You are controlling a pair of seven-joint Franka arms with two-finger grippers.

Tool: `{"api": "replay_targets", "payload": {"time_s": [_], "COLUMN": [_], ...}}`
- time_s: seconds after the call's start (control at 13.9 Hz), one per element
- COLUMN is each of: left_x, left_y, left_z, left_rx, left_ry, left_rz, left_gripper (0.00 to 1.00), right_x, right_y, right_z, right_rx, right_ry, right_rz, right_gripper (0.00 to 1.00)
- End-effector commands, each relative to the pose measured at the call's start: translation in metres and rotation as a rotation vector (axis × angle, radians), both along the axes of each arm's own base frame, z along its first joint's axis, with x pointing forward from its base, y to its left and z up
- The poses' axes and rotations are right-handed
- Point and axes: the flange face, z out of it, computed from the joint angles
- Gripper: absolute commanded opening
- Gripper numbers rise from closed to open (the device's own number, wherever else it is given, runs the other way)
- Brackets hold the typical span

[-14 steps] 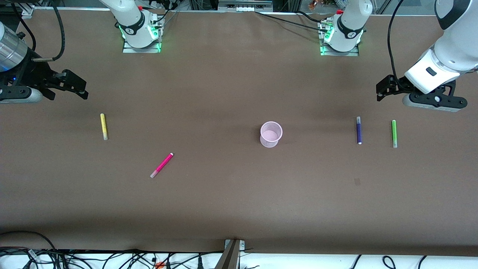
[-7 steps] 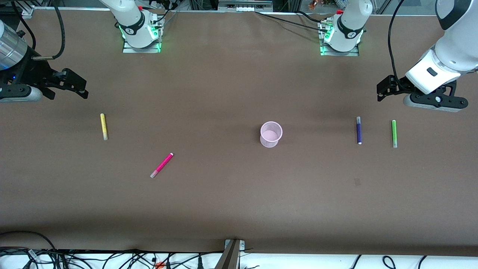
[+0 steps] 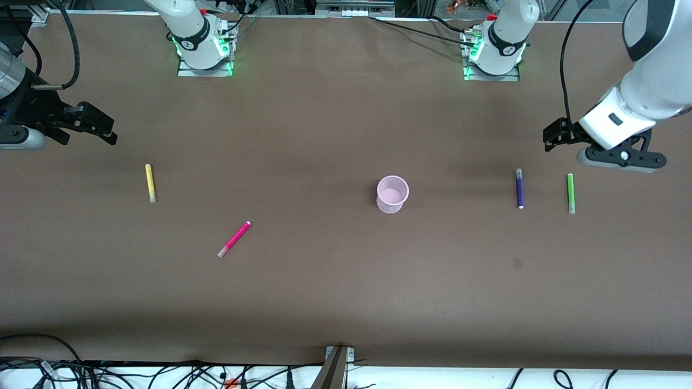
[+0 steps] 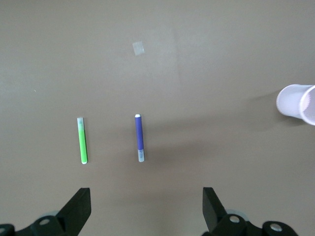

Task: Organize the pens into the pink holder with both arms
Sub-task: 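Reach the right gripper to the pink highlighter while the left gripper reaches the blue pen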

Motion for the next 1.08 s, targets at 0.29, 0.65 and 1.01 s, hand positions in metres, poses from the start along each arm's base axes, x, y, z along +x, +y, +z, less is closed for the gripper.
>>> {"api": "replay_targets", "payload": {"time_s": [0.29,0.65,1.01], "left_x": [0.016,0.004,0.010], "left_y": [0.009,0.030,0.055], "left_z": [-0.098,-0.223,-0.296], "left_rx": [0.021,-0.011,-0.024], "left_ry": [0.025,0.010,0.027], "left_rz": [-0.014,0.011,0.043], "left_gripper": [1.00,1.00,1.00], "right_x": [0.010,0.030,0.036], "right_y": [0.001,0.005,0.007], "right_z": [-0.026,-0.073,-0.109], "right_rx": [-0.018,-0.080,-0.074], "right_ry": [0.053,0.126,0.197], "right_rz": [0.012,0.032,0.009], "right_gripper": [1.00,1.00,1.00]}}
